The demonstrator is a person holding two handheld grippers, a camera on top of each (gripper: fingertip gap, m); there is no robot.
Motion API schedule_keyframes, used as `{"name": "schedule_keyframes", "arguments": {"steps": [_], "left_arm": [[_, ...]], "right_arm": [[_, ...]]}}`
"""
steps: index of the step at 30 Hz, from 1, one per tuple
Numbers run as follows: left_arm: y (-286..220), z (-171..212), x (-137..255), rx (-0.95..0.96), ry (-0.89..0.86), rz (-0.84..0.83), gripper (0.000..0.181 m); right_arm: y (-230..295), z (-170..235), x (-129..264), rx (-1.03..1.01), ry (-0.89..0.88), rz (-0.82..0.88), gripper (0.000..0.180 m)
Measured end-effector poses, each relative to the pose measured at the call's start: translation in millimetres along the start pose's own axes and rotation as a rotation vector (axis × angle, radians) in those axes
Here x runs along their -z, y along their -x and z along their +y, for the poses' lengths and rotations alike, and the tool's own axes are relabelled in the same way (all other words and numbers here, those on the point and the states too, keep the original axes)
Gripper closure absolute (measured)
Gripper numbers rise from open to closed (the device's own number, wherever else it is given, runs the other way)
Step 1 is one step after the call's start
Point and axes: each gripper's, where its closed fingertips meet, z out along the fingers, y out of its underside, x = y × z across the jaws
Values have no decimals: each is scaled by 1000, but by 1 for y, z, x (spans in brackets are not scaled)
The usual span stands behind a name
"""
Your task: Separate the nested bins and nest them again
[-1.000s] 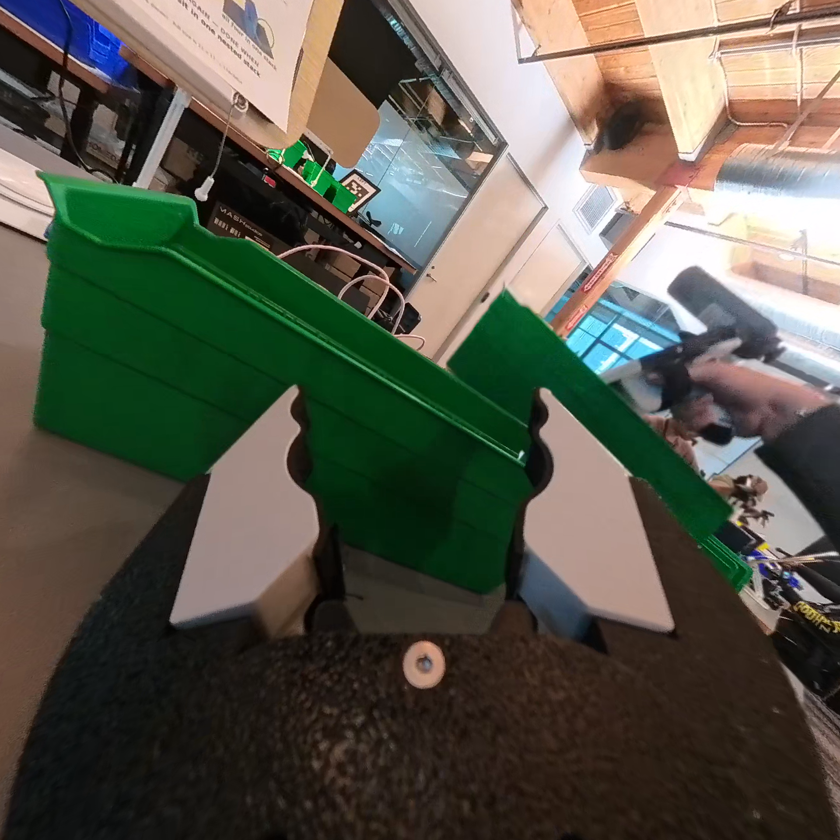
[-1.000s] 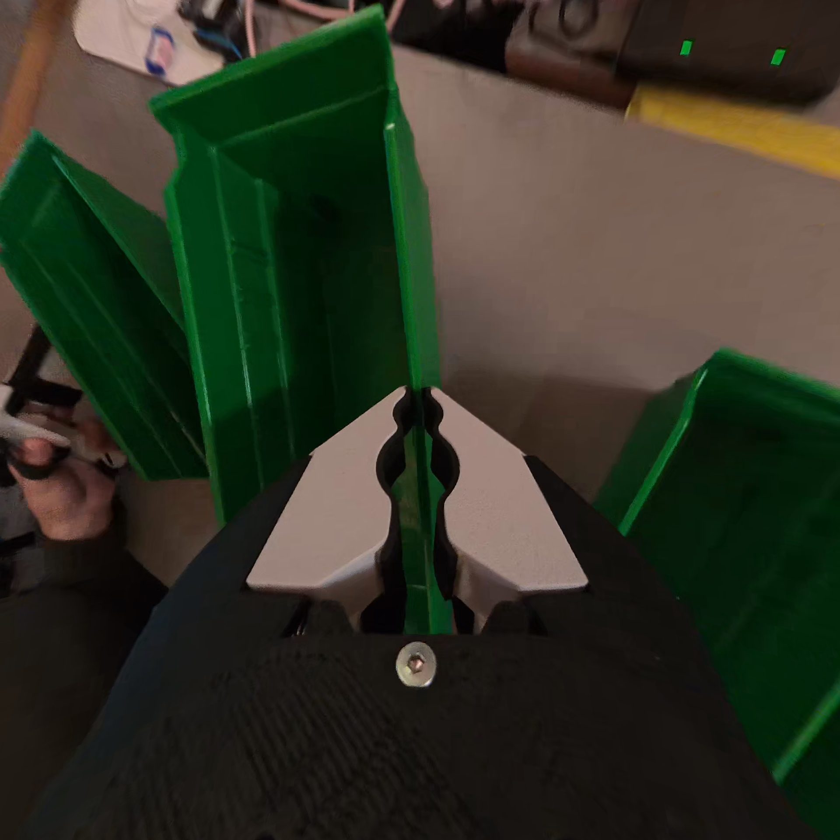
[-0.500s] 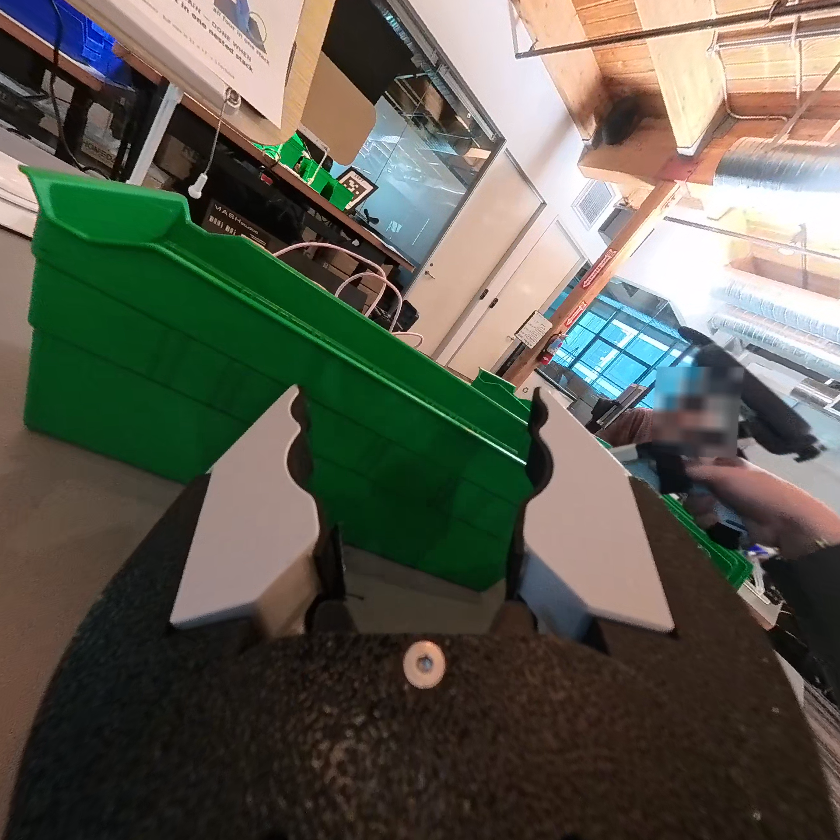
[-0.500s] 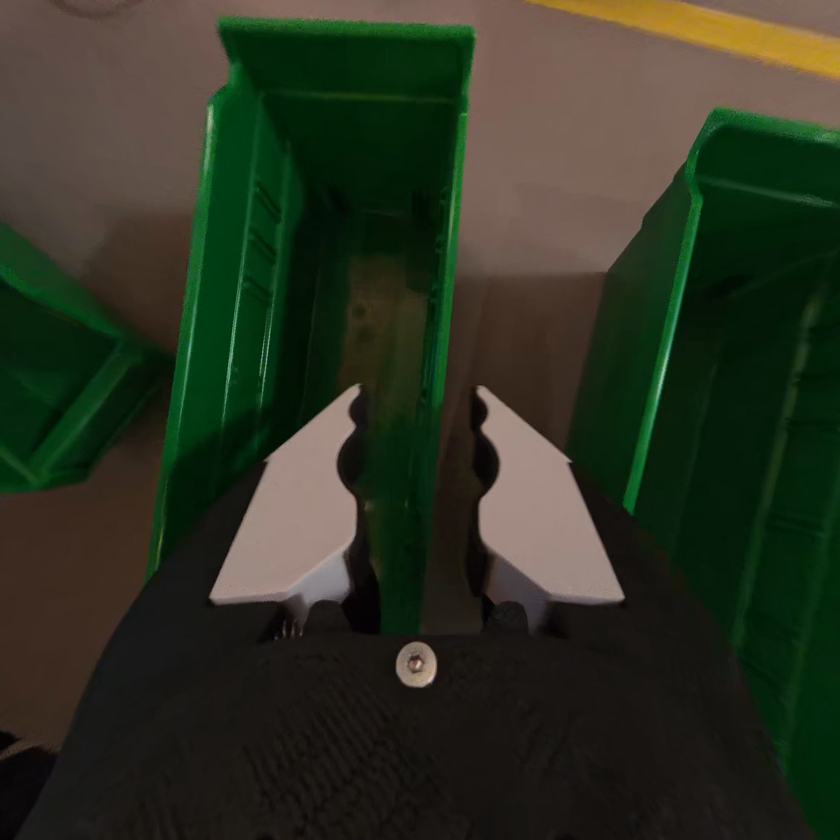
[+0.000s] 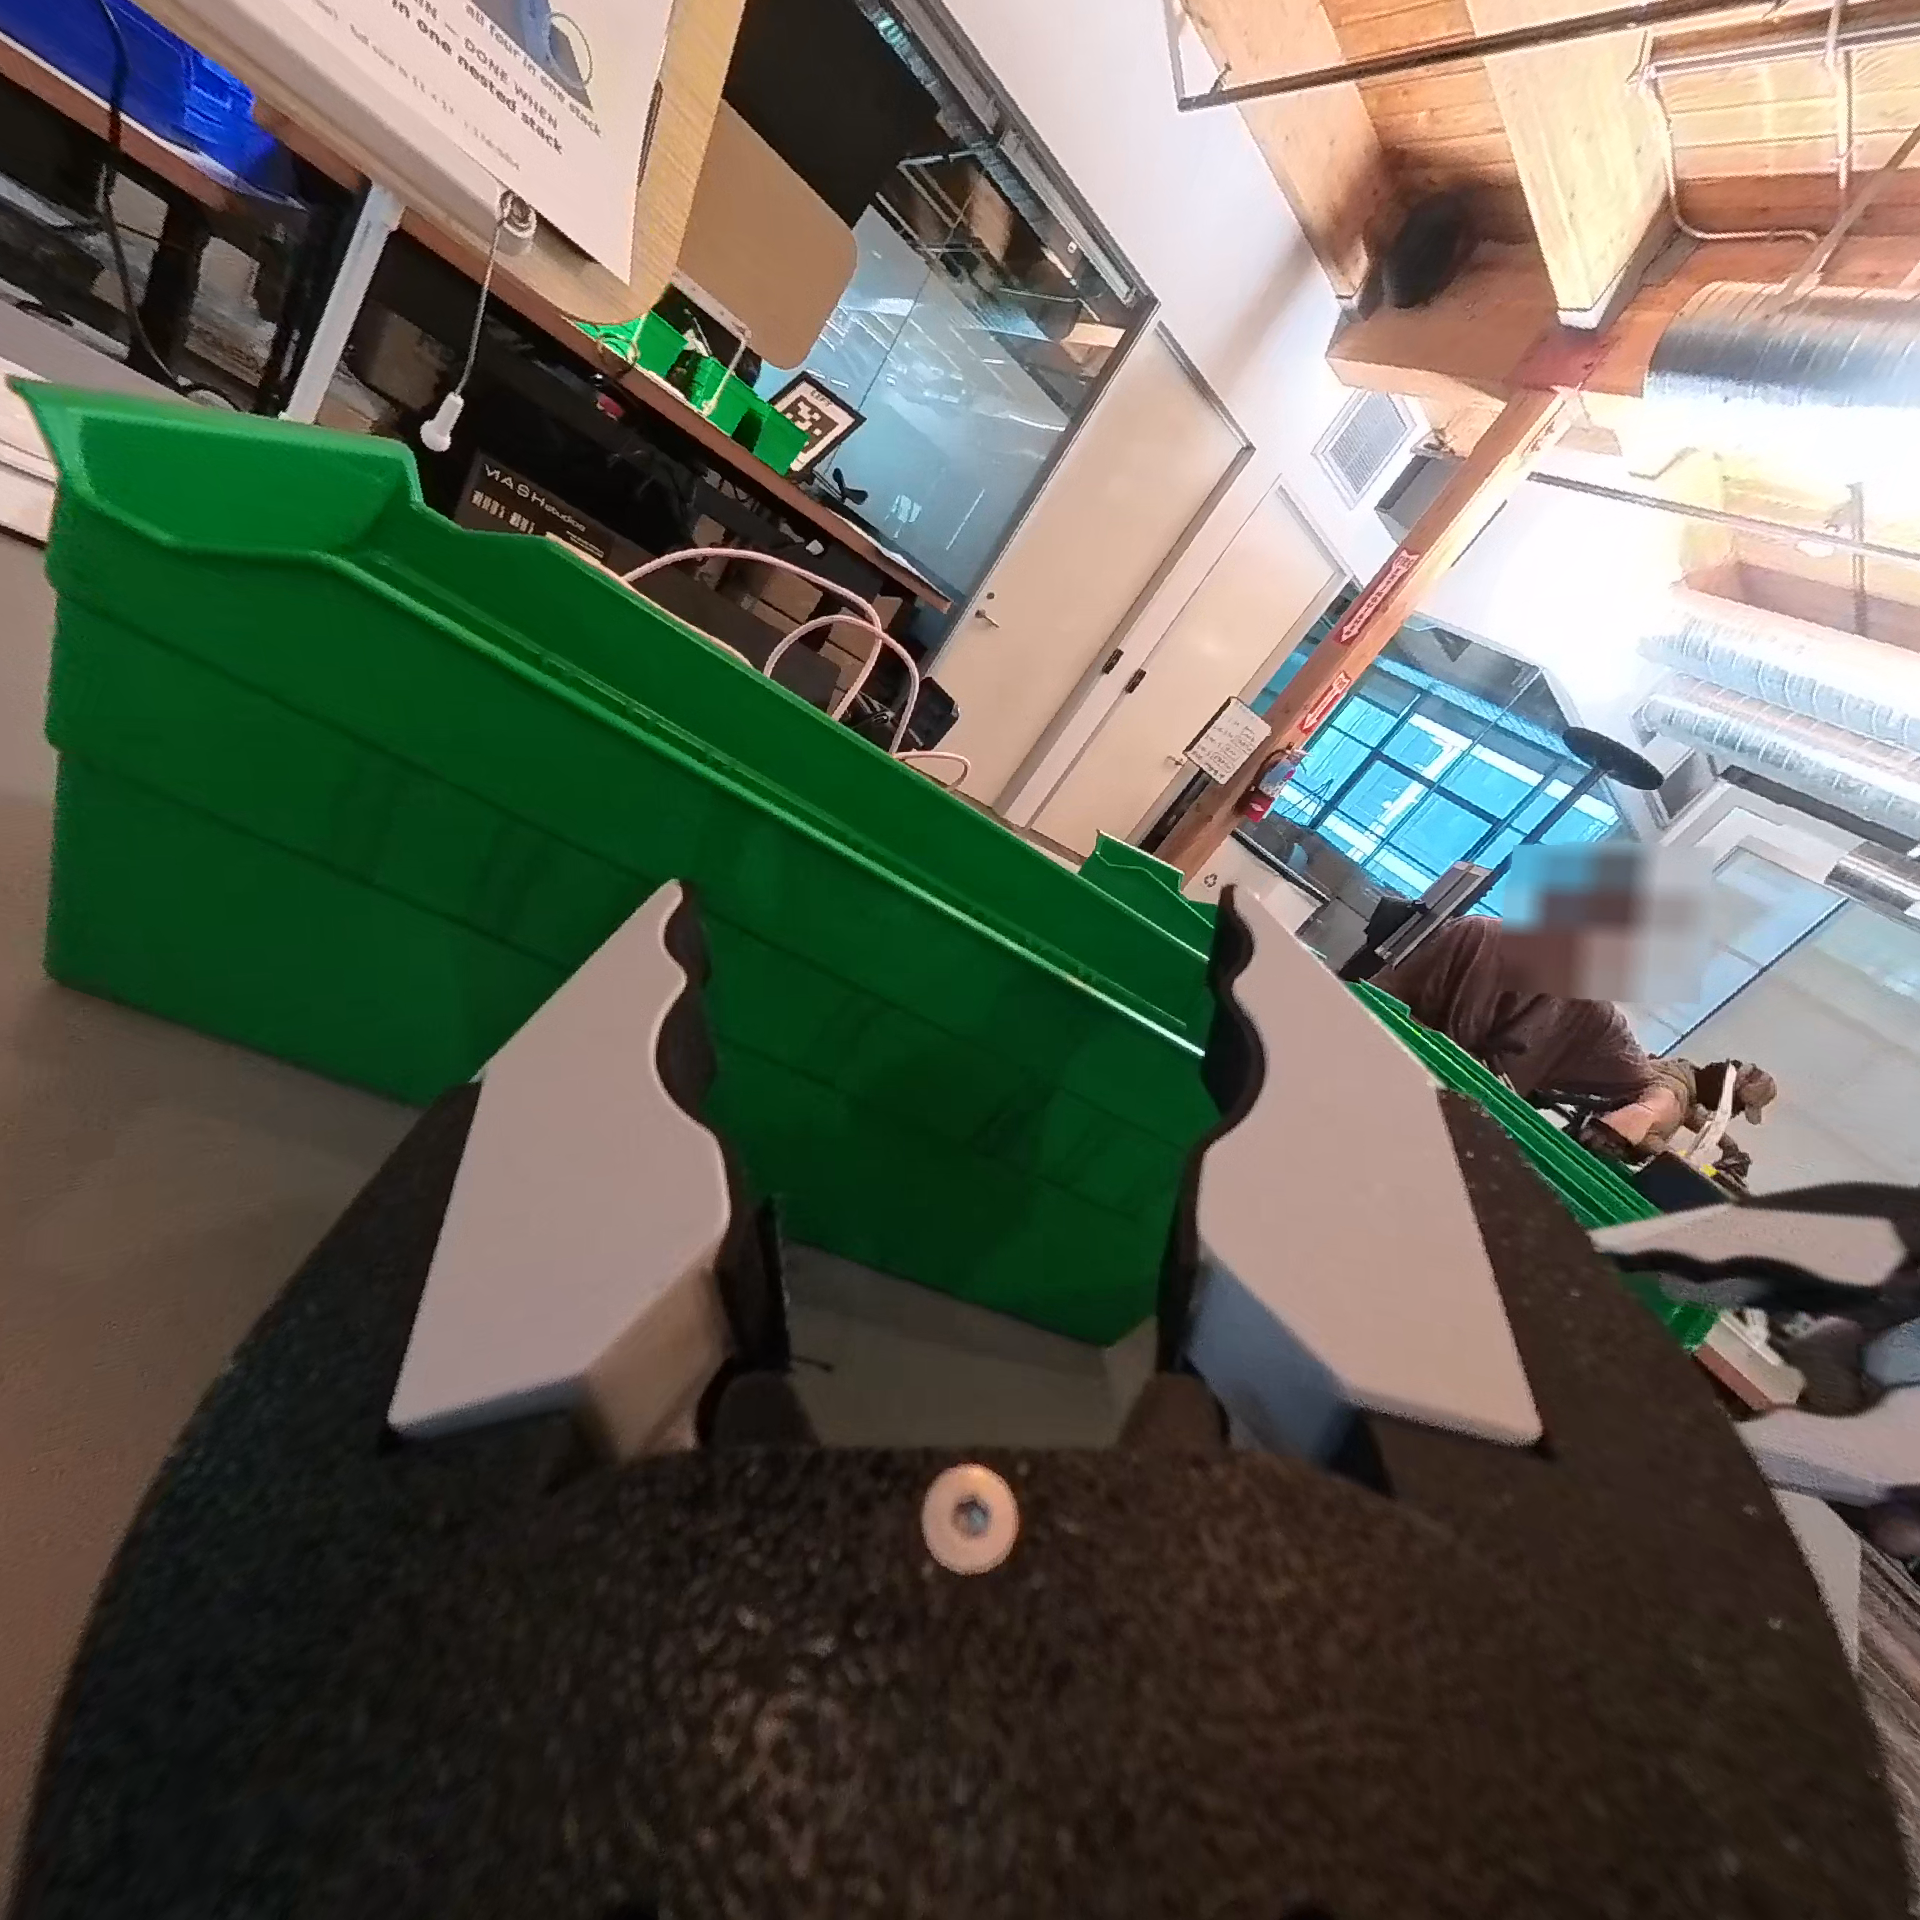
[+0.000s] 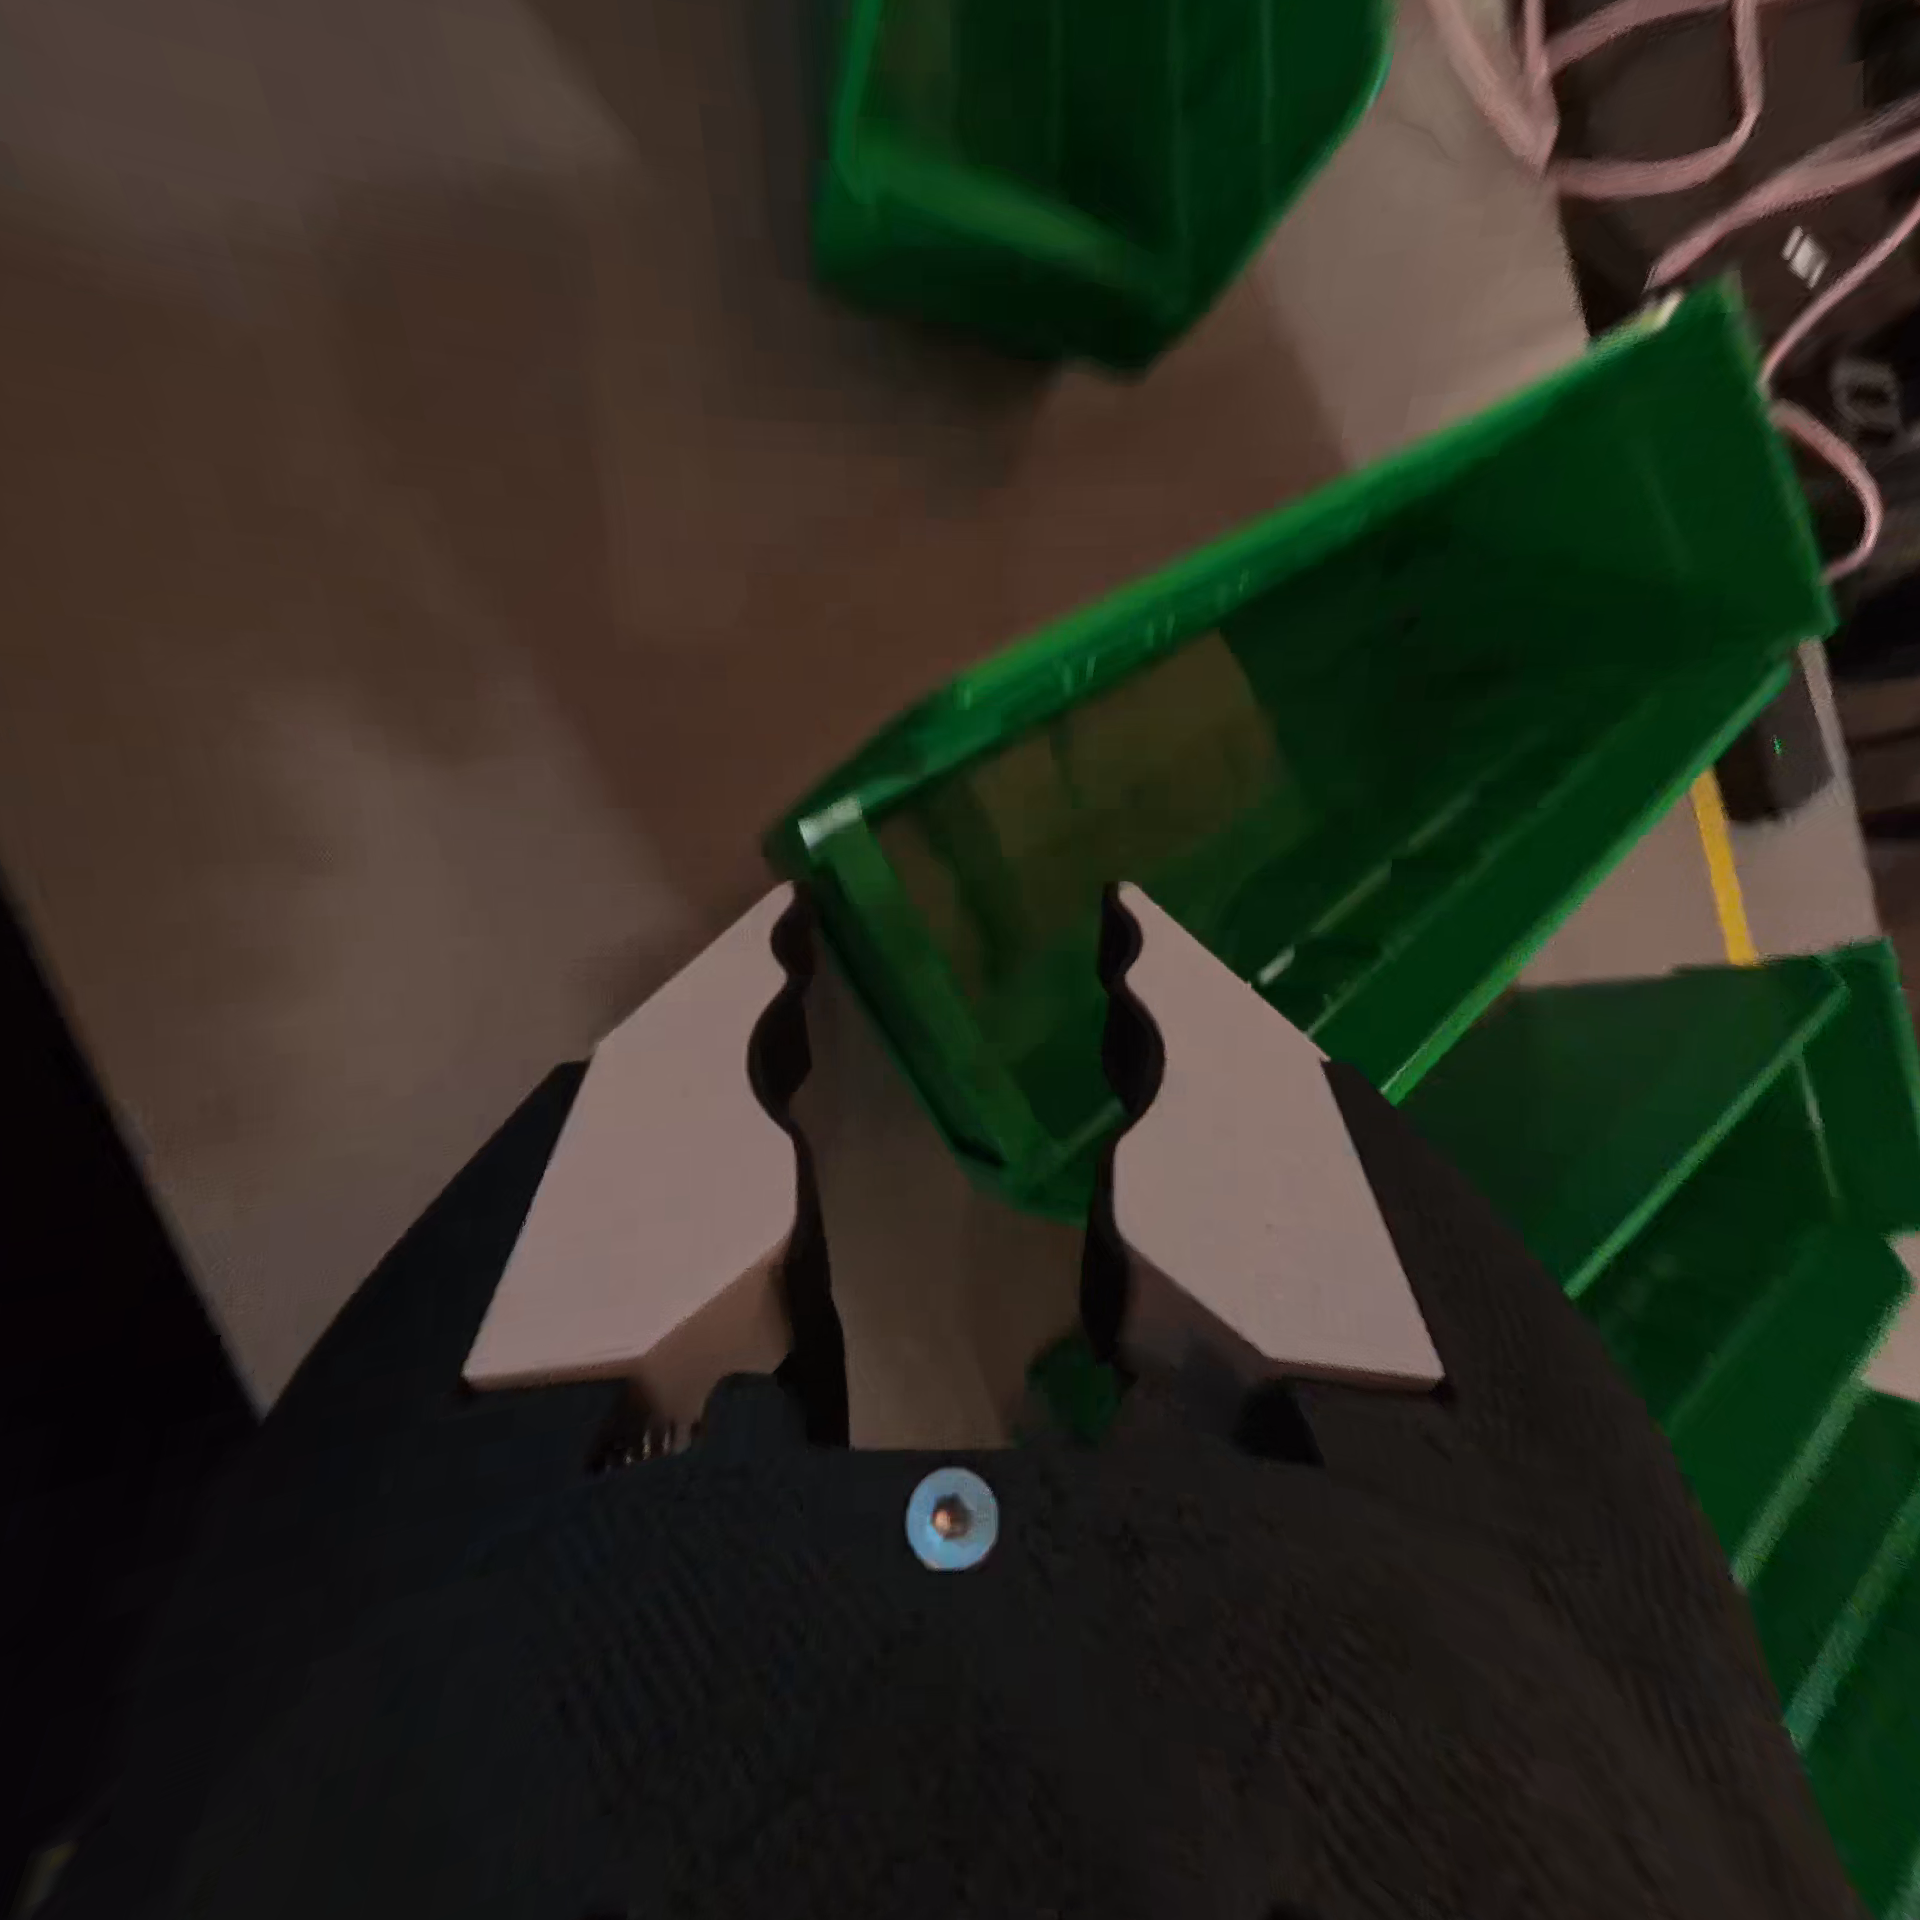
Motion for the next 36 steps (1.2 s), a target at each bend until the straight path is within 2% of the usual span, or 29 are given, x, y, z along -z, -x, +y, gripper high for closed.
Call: {"name": "schedule_keyframes", "arguments": {"steps": [2, 3, 6, 12, 18, 20, 22, 24, 26, 28, 30, 32, 34, 36], "left_arm": [[0, 0, 0, -1, 1, 0, 86], [0, 0, 0, -1, 1, 0, 86], [0, 1, -1, -20, 9, -7, 86], [-1, 1, -1, -17, 7, -5, 85], [0, 1, -1, -11, 6, -2, 86], [0, 1, -1, -9, 6, 0, 86], [-1, 0, 0, -10, 2, 1, 86], [-1, -2, 1, -18, -8, -4, 85], [0, -5, 2, -30, -27, -11, 84], [0, -12, 5, -44, -61, -21, 83], [0, -21, 10, -72, -107, -33, 83], [3, -31, 16, -111, -136, -50, 83], [18, -40, 24, -156, -139, -111, 83], [31, -53, 36, -168, -173, -157, 83]], "right_arm": [[-1, 26, -14, 52, 142, 35, 131], [2, 22, -19, 36, 122, 26, 142], [5, 15, -27, 6, 108, 28, 155], [13, 9, -28, -76, 210, -4, 158], [27, -5, -30, -71, 224, -34, 159], [23, 0, -24, -35, 277, 3, 149], [8, -2, -8, 15, 307, 103, 146], [-6, -21, 10, 30, 252, 170, 143], [-6, -60, 15, 59, 107, 160, 137], [5, -101, 8, 133, -37, 121, 130], [14, -128, -9, 185, -77, 108, 124], [17, -149, -32, 149, -89, 108, 128], [15, -163, -56, 51, -99, 88, 144], [7, -165, -76, -11, -68, 87, 145]]}}
